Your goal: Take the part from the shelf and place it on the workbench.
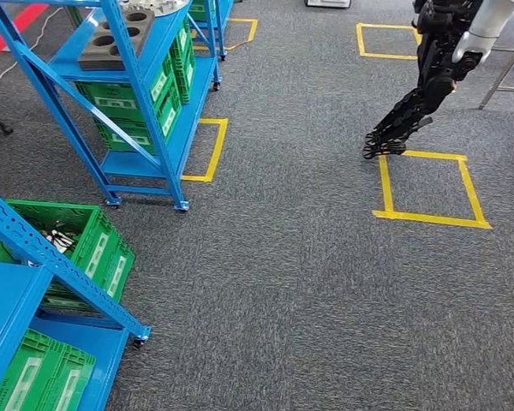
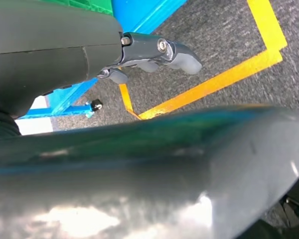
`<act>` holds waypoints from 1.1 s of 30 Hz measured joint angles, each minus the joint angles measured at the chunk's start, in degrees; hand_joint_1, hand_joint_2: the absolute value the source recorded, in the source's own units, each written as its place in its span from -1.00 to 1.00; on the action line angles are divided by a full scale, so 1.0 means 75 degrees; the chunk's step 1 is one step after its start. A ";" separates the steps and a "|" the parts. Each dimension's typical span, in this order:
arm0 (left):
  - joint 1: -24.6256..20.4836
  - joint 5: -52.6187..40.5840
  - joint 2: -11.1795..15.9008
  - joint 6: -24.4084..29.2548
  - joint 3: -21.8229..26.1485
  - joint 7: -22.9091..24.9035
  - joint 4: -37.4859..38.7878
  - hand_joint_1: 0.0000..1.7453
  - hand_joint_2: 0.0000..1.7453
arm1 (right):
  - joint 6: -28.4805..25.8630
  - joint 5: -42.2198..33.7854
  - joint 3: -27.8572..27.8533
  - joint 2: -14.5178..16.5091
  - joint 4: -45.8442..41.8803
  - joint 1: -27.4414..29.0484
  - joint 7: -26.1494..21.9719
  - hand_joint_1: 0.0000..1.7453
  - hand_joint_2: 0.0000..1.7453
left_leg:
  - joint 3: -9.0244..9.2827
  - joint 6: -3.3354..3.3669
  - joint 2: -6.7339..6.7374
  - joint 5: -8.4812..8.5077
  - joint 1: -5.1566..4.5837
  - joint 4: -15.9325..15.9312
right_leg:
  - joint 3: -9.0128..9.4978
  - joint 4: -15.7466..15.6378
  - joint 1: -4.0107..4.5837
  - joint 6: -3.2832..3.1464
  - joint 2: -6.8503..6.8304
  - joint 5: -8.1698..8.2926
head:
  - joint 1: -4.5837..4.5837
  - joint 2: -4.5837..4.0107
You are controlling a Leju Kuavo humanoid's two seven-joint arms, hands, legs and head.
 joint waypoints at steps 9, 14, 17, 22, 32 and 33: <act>-0.0001 -0.0006 0.0020 -0.0003 0.0000 0.0003 0.0000 -1.00 -1.00 | -0.0028 0.0007 -0.0003 0.0028 0.0009 0.0046 0.0045 -1.00 -1.00 | -0.0054 -0.0377 -0.0170 -0.0153 0.0050 0.0278 | 0.0690 -0.1736 -0.0070 -0.0136 0.0081 0.1058 | 0.0004 0.0000; -0.0001 -0.0006 0.0016 -0.0003 0.0000 0.0002 0.0000 -1.00 -1.00 | -0.0039 0.0007 -0.0012 0.0028 0.0009 0.0058 0.0052 -1.00 -1.00 | -0.0684 -0.0508 -0.0122 -0.1025 0.0087 0.1765 | 0.0656 -0.1755 -0.0057 -0.0339 -0.0011 0.1108 | -0.0062 0.0000; 0.0019 -0.0006 0.0017 -0.0003 0.0000 0.0004 0.0000 -1.00 -1.00 | -0.0045 0.0009 -0.0014 0.0026 0.0009 0.0062 0.0052 -1.00 -1.00 | -0.0953 -0.0491 -0.0118 -0.1105 0.0085 0.2413 | 0.0648 -0.1752 -0.0025 -0.0346 -0.0044 0.1106 | -0.0062 0.0000; -0.0002 -0.0006 0.0022 -0.0001 0.0000 0.0002 0.0000 -1.00 -1.00 | -0.0049 0.0009 -0.0015 0.0029 0.0009 0.0040 0.0039 -1.00 -1.00 | -0.0036 -0.0291 -0.0092 -0.0187 0.0004 0.0377 | 0.0654 -0.1741 0.0023 -0.0293 -0.0056 0.1101 | -0.0056 0.0000; 0.0002 -0.0006 0.0009 0.0000 0.0000 0.0004 0.0000 -1.00 -1.00 | -0.0067 0.0009 -0.0017 0.0026 0.0009 0.0041 0.0028 -1.00 -1.00 | -0.0026 -0.0124 -0.0084 -0.0084 0.0011 0.0133 | -0.0366 0.0285 0.0025 -0.0071 -0.0002 0.0202 | -0.0004 0.0000; 0.0004 -0.0007 0.0007 0.0000 0.0000 0.0004 0.0000 -1.00 -1.00 | -0.0068 0.0009 -0.0017 0.0026 0.0009 0.0048 0.0029 -1.00 -1.00 | -0.0020 -0.0124 -0.0089 -0.0083 0.0006 0.0135 | -0.0244 0.0043 0.0025 -0.0081 -0.0002 0.0404 | -0.0006 0.0000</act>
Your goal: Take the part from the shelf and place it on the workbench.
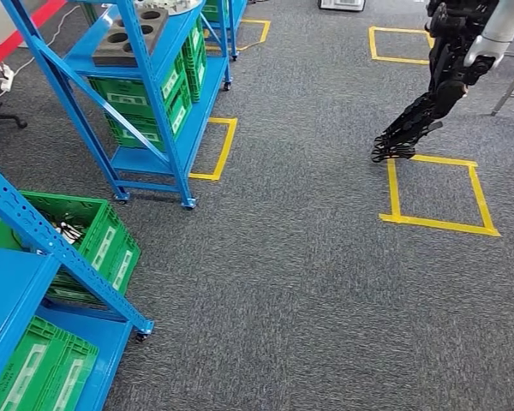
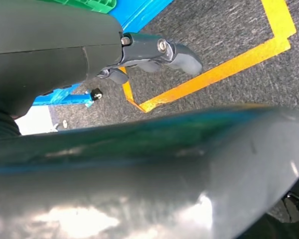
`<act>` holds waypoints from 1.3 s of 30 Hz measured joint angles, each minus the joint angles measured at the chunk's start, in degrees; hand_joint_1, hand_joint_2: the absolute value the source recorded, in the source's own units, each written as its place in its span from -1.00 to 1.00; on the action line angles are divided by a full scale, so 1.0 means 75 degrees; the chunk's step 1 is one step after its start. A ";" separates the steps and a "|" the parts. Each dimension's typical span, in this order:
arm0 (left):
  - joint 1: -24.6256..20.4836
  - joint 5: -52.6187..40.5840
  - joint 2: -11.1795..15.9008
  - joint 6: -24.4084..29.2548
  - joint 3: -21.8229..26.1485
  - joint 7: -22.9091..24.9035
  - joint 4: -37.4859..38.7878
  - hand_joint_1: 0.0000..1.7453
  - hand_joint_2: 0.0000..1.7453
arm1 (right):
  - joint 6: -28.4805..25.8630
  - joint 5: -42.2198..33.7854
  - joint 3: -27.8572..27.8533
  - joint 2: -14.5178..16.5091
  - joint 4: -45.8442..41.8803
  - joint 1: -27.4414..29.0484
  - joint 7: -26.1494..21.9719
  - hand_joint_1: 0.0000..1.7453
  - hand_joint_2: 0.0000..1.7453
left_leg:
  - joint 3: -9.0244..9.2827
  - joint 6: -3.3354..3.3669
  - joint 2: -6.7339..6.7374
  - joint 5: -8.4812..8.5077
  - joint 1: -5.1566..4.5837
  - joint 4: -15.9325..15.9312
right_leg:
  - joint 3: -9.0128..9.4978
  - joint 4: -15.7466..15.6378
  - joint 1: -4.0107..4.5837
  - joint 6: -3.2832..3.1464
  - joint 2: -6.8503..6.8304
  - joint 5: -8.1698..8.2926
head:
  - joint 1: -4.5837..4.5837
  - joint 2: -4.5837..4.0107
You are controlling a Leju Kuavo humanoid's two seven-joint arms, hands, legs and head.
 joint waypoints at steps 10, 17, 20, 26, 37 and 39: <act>-0.0006 -0.0040 0.0020 -0.0001 0.0000 0.0000 0.0000 -1.00 -1.00 | -0.0015 0.0000 -0.0005 0.0003 0.0000 -0.0021 0.0020 -1.00 -1.00 | -0.0289 -0.0300 -0.0019 -0.0458 -0.0002 0.0700 | 0.0947 -0.1919 -0.0010 -0.0312 -0.0007 0.0794 | -0.0050 0.0000; 0.0016 -0.0040 0.0017 -0.0001 0.0000 0.0000 0.0000 -1.00 -1.00 | -0.0015 0.0000 -0.0021 -0.0001 0.0000 -0.0006 0.0020 -1.00 -1.00 | -0.0320 -0.0354 0.0004 -0.0432 0.0067 0.1141 | 0.0917 -0.1899 0.0000 -0.0335 -0.0069 0.0807 | -0.0075 0.0000; -0.0005 -0.0040 0.0017 -0.0001 0.0000 0.0000 0.0000 -1.00 -1.00 | -0.0015 0.0000 -0.0033 0.0000 0.0000 -0.0021 0.0020 -1.00 -1.00 | 0.0123 -0.0272 0.0024 -0.0146 0.0032 0.0119 | 0.0871 -0.1870 0.0033 -0.0235 -0.0072 0.0828 | -0.0068 0.0000; -0.0002 -0.0040 0.0007 0.0000 0.0000 0.0000 0.0000 -1.00 -1.00 | -0.0015 0.0000 -0.0042 0.0000 0.0000 -0.0030 0.0020 -1.00 -1.00 | 0.0076 0.0007 0.0034 -0.0018 0.0040 -0.0053 | 0.0383 -0.0964 0.0006 -0.0018 -0.0014 0.0237 | -0.0035 0.0000; -0.0010 -0.0048 -0.0001 -0.0005 0.0000 0.0000 0.0000 -1.00 -1.00 | -0.0018 0.0012 -0.0044 -0.0001 0.0000 -0.0040 0.0021 -1.00 -1.00 | -0.0061 -0.0143 0.0004 0.0053 -0.0055 0.0068 | 0.1065 -0.1923 0.0023 -0.0174 0.0036 0.0686 | -0.0039 0.0000; -0.0005 -0.0053 0.0015 -0.0006 0.0000 0.0001 0.0000 -1.00 -1.00 | -0.0018 0.0023 -0.0047 -0.0003 0.0000 -0.0029 0.0031 -1.00 -1.00 | -0.0124 -0.0213 0.0002 -0.0081 -0.0040 0.0209 | 0.1038 -0.1947 0.0000 -0.0263 0.0012 0.0742 | -0.0049 0.0000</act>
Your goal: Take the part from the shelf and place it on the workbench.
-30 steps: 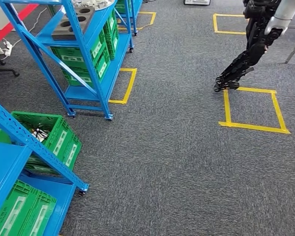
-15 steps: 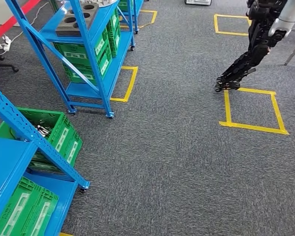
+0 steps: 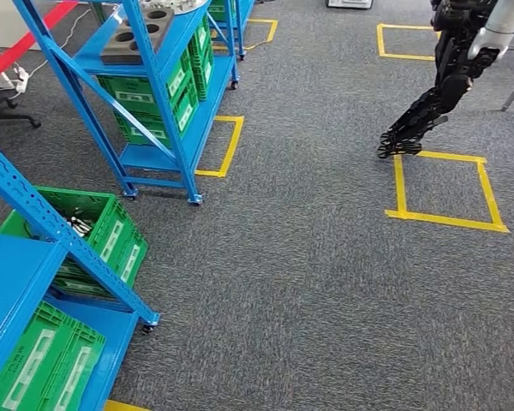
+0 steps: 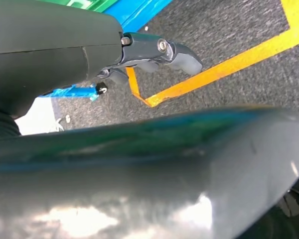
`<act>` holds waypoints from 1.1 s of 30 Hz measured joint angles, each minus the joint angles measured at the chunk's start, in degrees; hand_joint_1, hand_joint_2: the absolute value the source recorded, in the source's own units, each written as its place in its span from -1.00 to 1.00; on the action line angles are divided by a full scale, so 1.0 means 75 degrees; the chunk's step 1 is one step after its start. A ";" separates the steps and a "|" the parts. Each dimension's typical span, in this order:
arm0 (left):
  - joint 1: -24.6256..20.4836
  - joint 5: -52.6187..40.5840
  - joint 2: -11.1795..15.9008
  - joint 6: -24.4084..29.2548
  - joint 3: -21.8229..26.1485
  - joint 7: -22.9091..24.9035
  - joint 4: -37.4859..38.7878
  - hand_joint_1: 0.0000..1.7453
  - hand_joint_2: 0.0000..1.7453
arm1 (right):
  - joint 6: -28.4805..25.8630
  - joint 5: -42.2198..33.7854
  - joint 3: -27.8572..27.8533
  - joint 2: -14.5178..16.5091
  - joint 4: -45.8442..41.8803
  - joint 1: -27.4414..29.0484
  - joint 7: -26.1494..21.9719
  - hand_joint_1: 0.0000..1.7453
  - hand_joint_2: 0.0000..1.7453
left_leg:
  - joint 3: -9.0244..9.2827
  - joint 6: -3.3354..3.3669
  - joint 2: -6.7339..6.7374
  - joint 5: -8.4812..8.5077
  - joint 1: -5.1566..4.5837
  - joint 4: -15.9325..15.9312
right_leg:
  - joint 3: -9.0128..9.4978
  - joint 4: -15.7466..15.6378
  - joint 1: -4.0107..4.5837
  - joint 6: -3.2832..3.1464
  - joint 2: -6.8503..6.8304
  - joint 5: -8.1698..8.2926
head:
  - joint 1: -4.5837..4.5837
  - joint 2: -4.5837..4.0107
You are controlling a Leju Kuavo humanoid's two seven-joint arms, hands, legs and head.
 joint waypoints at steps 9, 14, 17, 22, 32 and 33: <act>0.0011 -0.0011 0.0011 0.0000 0.0000 0.0008 0.0000 -1.00 -1.00 | 0.0007 0.0020 -0.0002 0.0001 0.0003 0.0014 0.0004 -1.00 -1.00 | 0.0039 -0.0110 0.0014 -0.0319 0.0076 0.0651 | -0.0109 0.0004 0.0005 -0.0062 -0.0089 0.0109 | -0.0058 0.0000; 0.0001 -0.0013 0.0012 0.0001 0.0000 0.0009 0.0000 -1.00 -1.00 | 0.0009 0.0020 -0.0002 0.0003 0.0003 -0.0015 0.0007 -1.00 -1.00 | 0.0359 0.0051 0.0023 -0.0061 0.0040 -0.0249 | -0.0229 0.0038 0.0022 0.0139 -0.0095 0.0176 | -0.0048 0.0000; 0.0002 -0.0013 0.0007 0.0002 0.0000 0.0010 0.0000 -1.00 -1.00 | 0.0009 0.0022 -0.0001 0.0003 0.0003 -0.0016 0.0008 -1.00 -1.00 | 0.0301 0.0202 0.0042 0.0056 0.0069 -0.0327 | -0.0561 0.0702 0.0005 0.0236 -0.0037 -0.0312 | -0.0026 0.0000; 0.0005 -0.0012 0.0007 0.0003 0.0000 0.0011 0.0000 -1.00 -1.00 | 0.0025 0.0020 -0.0002 0.0003 0.0003 0.0009 0.0036 -1.00 -1.00 | 0.0164 0.0241 0.0040 0.0146 0.0030 -0.0307 | -0.1024 0.2046 0.0004 0.0277 -0.0014 -0.0797 | -0.0012 0.0000; -0.0012 -0.0004 0.0020 0.0082 0.0000 0.0033 0.0000 -1.00 -1.00 | 0.0094 0.0020 -0.0008 0.0012 0.0003 -0.0005 0.0118 -1.00 -1.00 | 0.0061 0.0283 0.0016 0.0169 -0.0026 -0.0170 | 0.0097 -0.0066 0.0040 0.0150 -0.0007 -0.0112 | -0.0021 0.0000; -0.0013 -0.0004 0.0018 0.0084 0.0000 0.0037 0.0000 -1.00 -1.00 | 0.0098 0.0020 -0.0008 0.0012 0.0003 -0.0012 0.0118 -1.00 -1.00 | 0.0060 0.0255 0.0015 0.0189 -0.0022 -0.0183 | 0.0105 -0.0063 0.0046 0.0130 -0.0008 -0.0104 | -0.0021 0.0000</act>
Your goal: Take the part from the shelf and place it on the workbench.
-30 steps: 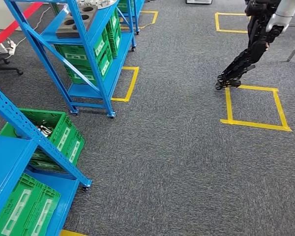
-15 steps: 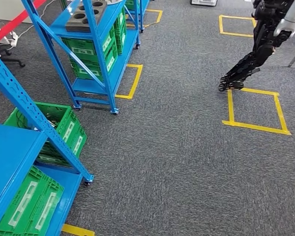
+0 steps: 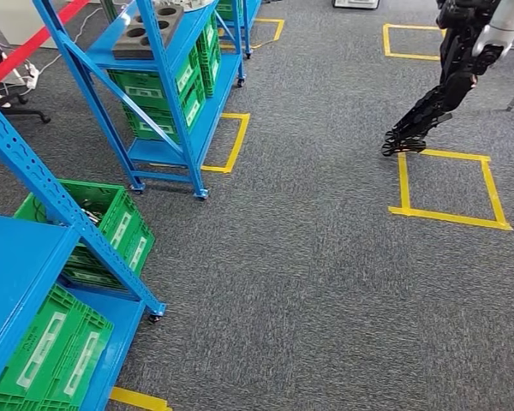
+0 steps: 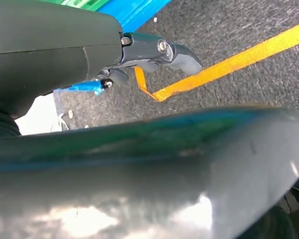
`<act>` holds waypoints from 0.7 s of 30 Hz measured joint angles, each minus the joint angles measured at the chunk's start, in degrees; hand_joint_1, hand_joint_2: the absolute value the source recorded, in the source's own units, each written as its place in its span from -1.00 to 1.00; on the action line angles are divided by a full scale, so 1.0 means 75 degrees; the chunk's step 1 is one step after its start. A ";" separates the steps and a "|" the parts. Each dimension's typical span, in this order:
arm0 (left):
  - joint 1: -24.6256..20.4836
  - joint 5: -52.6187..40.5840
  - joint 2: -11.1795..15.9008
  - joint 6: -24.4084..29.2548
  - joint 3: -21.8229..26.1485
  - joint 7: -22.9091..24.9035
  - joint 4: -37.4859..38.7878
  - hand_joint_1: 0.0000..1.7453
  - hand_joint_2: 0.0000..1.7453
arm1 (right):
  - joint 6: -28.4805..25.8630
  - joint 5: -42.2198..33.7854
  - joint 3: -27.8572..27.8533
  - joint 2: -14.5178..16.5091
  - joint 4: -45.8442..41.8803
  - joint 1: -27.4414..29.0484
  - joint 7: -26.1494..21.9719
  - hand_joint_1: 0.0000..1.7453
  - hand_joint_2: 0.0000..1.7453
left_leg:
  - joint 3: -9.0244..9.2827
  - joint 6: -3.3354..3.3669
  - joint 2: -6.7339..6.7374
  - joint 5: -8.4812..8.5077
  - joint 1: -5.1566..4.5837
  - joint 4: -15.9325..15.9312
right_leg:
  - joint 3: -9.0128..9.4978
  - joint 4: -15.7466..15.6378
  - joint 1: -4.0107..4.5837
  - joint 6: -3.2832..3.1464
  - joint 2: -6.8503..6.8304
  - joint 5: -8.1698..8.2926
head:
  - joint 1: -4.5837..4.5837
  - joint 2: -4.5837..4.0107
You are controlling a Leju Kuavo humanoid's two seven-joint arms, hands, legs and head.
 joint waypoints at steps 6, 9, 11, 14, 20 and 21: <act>-0.0005 0.0012 -0.0002 0.0053 0.0000 0.0080 0.0000 -1.00 -1.00 | 0.0009 0.0009 -0.0001 0.0000 0.0000 -0.0006 0.0015 -1.00 -1.00 | -0.0022 -0.0091 0.0000 0.0044 0.0016 -0.0036 | 0.0003 0.0012 0.0018 -0.0051 0.0002 0.0022 | 0.0000 0.0000; -0.0008 0.0014 -0.0004 0.0057 0.0000 0.0101 0.0000 -1.00 -1.00 | 0.0014 0.0036 0.0000 0.0000 0.0000 -0.0015 0.0023 -1.00 -1.00 | -0.0024 -0.0174 0.0000 0.0038 0.0025 -0.0044 | -0.0007 0.0013 0.0020 -0.0056 0.0001 0.0019 | 0.0002 0.0000; -0.0009 0.0015 -0.0005 0.0058 0.0000 0.0107 0.0000 -1.00 -1.00 | 0.0016 0.0065 0.0000 0.0000 0.0000 -0.0018 0.0029 -1.00 -1.00 | -0.0026 -0.0205 0.0000 0.0037 0.0028 -0.0045 | -0.0026 0.0014 0.0019 -0.0057 0.0001 0.0018 | 0.0003 0.0000; -0.0011 0.0017 -0.0007 0.0059 0.0000 0.0122 0.0000 -1.00 -1.00 | 0.0019 0.0092 0.0000 0.0000 0.0000 -0.0020 0.0039 -1.00 -1.00 | -0.0027 -0.0209 0.0000 0.0033 0.0025 -0.0043 | -0.0071 0.0013 0.0011 -0.0057 0.0001 0.0018 | 0.0004 0.0000; -0.0010 0.0017 -0.0015 0.0059 0.0000 0.0158 0.0000 -1.00 -1.00 | 0.0019 0.0135 0.0000 0.0000 0.0000 -0.0021 0.0047 -1.00 -1.00 | -0.0034 -0.0211 0.0000 0.0031 0.0007 -0.0030 | -0.0076 0.0012 -0.0012 -0.0049 0.0001 0.0023 | 0.0004 0.0000; -0.0010 0.0017 -0.0016 0.0059 0.0000 0.0170 0.0000 -1.00 -1.00 | 0.0020 0.0149 0.0000 0.0000 0.0000 -0.0022 0.0047 -1.00 -1.00 | -0.0035 -0.0210 0.0000 0.0032 0.0005 -0.0028 | -0.0072 0.0012 -0.0015 -0.0048 0.0001 0.0024 | 0.0003 0.0000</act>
